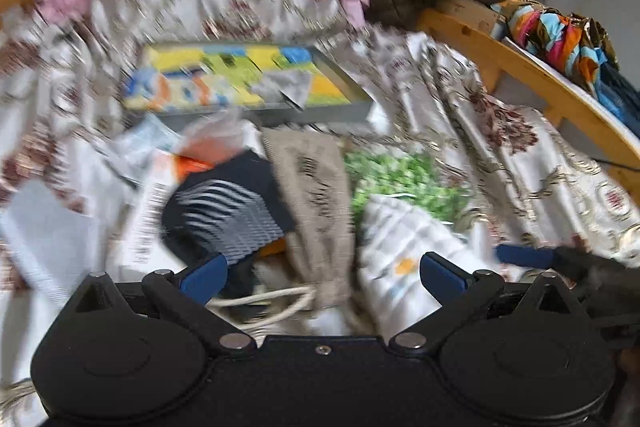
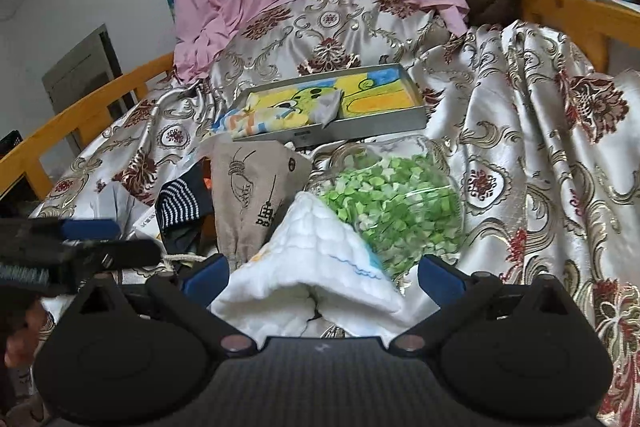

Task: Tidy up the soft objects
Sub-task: 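Move the left gripper to the beige linen pouch while the right approaches the white fluffy towel, then close the left gripper on the beige pouch while the right grips the white fluffy towel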

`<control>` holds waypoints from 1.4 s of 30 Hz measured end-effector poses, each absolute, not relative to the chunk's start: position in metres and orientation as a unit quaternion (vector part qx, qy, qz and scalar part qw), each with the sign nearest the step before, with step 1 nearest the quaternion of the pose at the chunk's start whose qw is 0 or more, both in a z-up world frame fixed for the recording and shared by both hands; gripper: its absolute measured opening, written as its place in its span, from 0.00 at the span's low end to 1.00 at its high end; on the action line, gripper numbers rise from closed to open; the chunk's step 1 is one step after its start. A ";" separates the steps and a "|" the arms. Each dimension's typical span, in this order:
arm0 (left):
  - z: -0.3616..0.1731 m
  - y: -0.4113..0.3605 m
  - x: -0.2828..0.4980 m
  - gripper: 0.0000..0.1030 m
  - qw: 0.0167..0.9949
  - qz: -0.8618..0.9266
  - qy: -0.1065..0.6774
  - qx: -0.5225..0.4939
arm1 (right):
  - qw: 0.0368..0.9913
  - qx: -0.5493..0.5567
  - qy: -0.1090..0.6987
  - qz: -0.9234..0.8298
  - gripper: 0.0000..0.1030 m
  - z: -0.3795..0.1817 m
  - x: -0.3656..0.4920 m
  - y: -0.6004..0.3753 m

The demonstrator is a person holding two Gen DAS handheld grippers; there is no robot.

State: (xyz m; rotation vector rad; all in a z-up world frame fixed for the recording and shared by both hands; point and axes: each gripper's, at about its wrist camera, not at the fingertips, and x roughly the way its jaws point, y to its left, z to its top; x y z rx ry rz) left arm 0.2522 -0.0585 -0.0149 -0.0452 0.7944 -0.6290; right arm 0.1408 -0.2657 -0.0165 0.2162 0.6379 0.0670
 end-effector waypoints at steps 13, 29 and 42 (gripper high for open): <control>-0.047 -0.090 0.308 0.96 0.818 -0.284 0.486 -0.120 | 0.931 0.158 0.328 0.035 0.85 -0.028 0.157 -0.274; -0.063 -0.098 0.321 0.44 0.803 -0.248 0.519 -0.160 | 0.926 0.173 0.332 0.043 0.59 -0.034 0.163 -0.272; -0.047 -0.090 0.307 0.25 0.825 -0.231 0.488 -0.169 | 0.931 0.142 0.335 0.023 0.14 -0.035 0.160 -0.267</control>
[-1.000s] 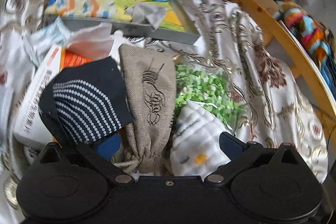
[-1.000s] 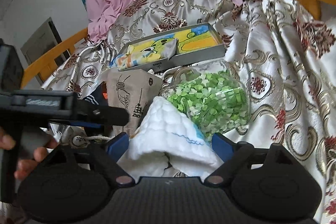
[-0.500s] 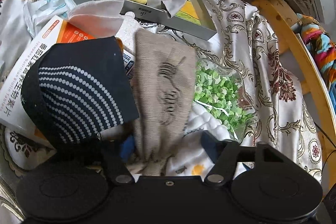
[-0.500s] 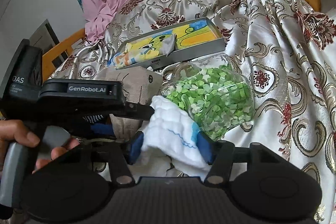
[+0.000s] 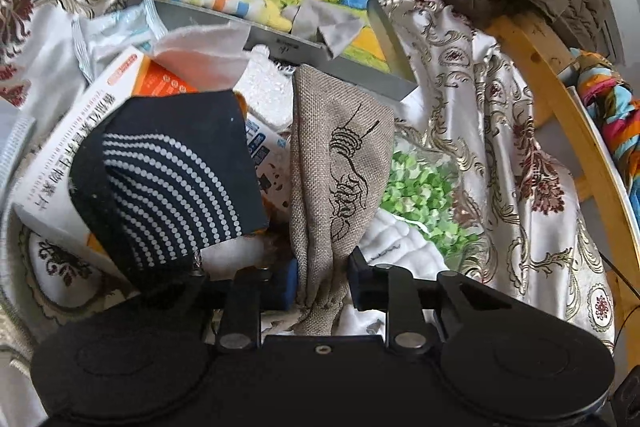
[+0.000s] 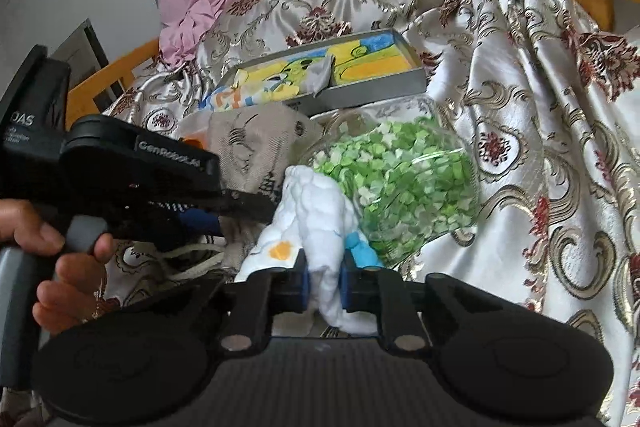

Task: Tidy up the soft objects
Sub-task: 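Close the left gripper on the beige pouch while the right grips the white fluffy towel, then lift both held items and lower them into the frog-painting tray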

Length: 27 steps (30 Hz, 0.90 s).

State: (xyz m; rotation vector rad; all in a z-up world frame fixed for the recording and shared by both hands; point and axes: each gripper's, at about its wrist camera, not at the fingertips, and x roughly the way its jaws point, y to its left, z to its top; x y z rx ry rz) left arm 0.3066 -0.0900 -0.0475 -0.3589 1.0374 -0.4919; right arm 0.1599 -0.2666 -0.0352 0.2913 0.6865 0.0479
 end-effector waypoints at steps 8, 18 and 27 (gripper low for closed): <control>-0.009 -0.081 0.285 0.24 0.846 -0.226 0.458 -0.153 | 0.946 0.143 0.290 0.035 0.09 -0.019 0.147 -0.271; 0.040 -0.071 0.264 0.24 0.862 -0.222 0.420 -0.174 | 0.966 0.143 0.210 0.048 0.08 0.011 0.120 -0.279; 0.087 -0.079 0.286 0.24 0.875 -0.221 0.400 -0.161 | 0.973 0.122 0.188 0.061 0.08 0.044 0.122 -0.287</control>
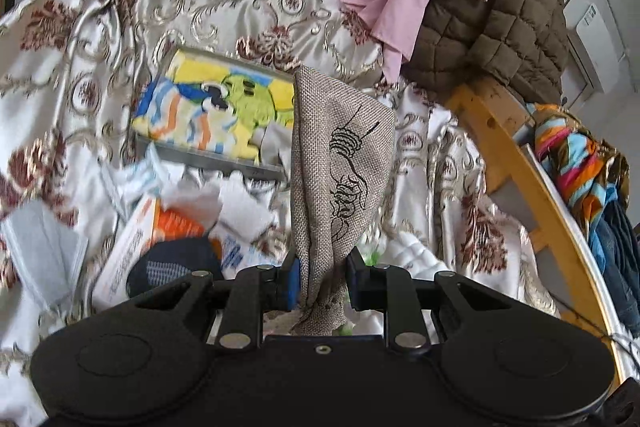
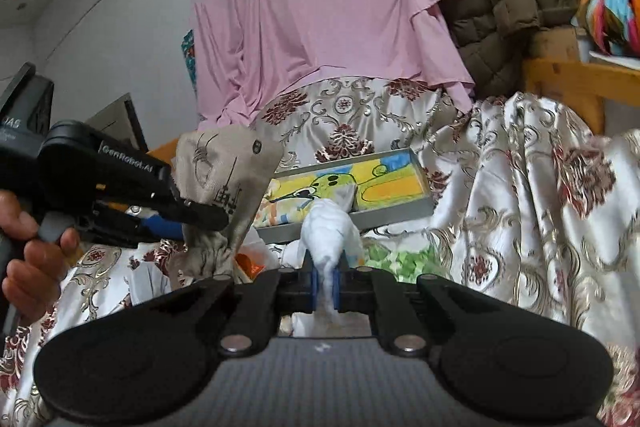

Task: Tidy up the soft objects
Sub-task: 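Lift both held items and lower them into the frog-painting tray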

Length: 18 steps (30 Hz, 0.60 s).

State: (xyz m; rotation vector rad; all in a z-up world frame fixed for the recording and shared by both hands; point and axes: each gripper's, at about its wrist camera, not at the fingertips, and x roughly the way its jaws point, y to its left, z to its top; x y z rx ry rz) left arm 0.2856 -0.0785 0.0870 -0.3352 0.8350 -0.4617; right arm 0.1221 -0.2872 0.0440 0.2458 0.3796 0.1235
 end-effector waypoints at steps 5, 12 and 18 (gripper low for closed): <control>0.099 -0.088 0.328 0.24 0.888 -0.205 0.382 -0.152 | 0.977 0.053 0.187 0.089 0.08 0.075 0.165 -0.292; 0.085 -0.114 0.423 0.24 0.900 -0.192 0.359 -0.154 | 0.974 -0.001 0.190 0.119 0.08 0.108 0.277 -0.313; 0.054 -0.143 0.504 0.24 0.901 -0.186 0.352 -0.169 | 0.969 0.018 0.215 0.116 0.08 0.094 0.385 -0.339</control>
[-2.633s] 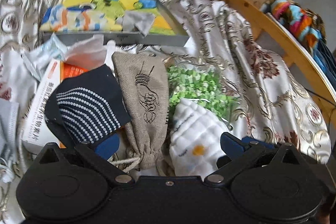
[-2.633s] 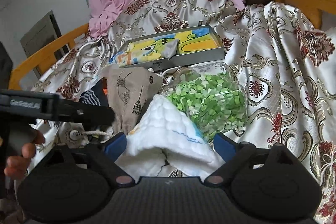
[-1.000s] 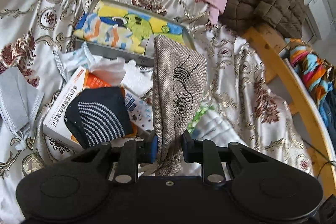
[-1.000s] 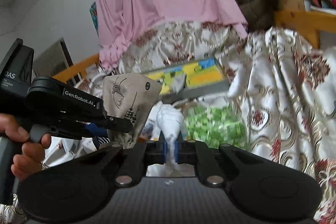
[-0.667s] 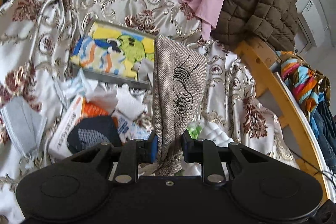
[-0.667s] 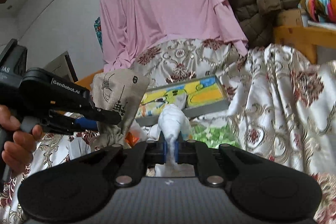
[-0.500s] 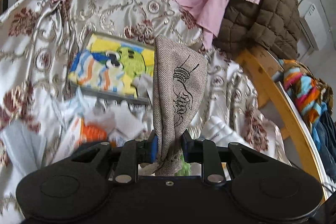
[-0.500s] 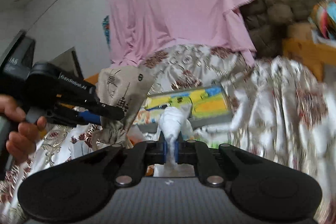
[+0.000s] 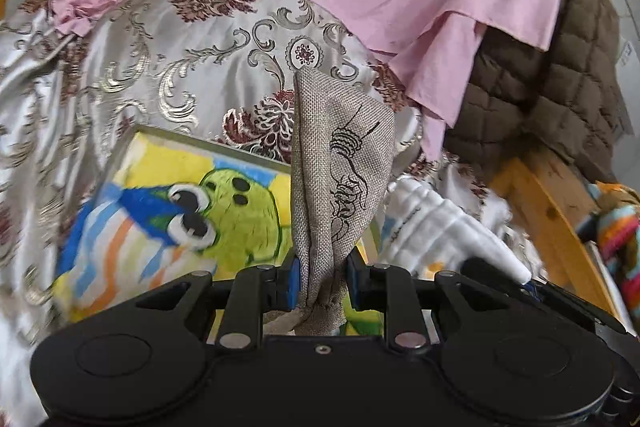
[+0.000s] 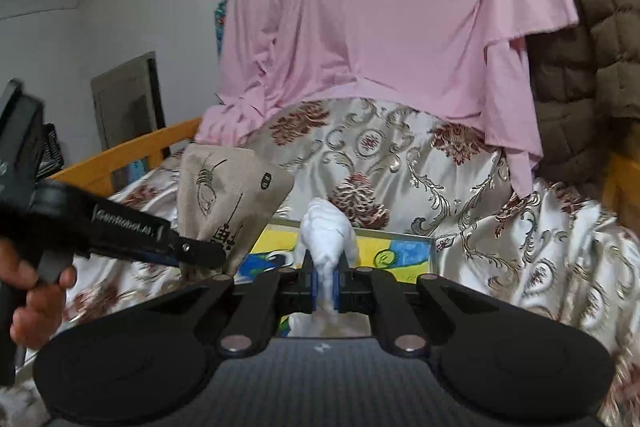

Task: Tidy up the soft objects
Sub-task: 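Lift both held items and lower them into the frog-painting tray, then open both grippers over the tray and lift them away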

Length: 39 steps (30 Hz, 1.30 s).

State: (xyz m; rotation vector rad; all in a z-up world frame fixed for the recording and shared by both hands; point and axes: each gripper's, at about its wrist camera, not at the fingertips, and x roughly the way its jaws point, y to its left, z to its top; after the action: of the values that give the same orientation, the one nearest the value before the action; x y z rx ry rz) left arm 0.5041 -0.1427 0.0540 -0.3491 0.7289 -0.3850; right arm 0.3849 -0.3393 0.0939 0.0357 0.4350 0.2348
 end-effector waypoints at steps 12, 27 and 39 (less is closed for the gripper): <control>-0.016 -0.184 0.559 0.24 0.875 -0.190 0.422 -0.142 | 0.948 0.114 0.284 0.088 0.08 0.011 0.486 -0.391; -0.021 -0.182 0.549 0.47 0.866 -0.167 0.444 -0.159 | 0.946 0.115 0.286 0.101 0.53 0.007 0.469 -0.386; 0.047 -0.134 0.475 0.77 0.888 -0.157 0.381 -0.205 | 0.960 0.084 0.248 0.104 0.90 0.069 0.409 -0.386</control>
State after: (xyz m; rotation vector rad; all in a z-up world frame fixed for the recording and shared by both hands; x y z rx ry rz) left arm 0.4754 -0.1342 0.0473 -0.4268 0.7924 -0.3259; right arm 0.4090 -0.3856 0.0685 0.1699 0.5023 0.2108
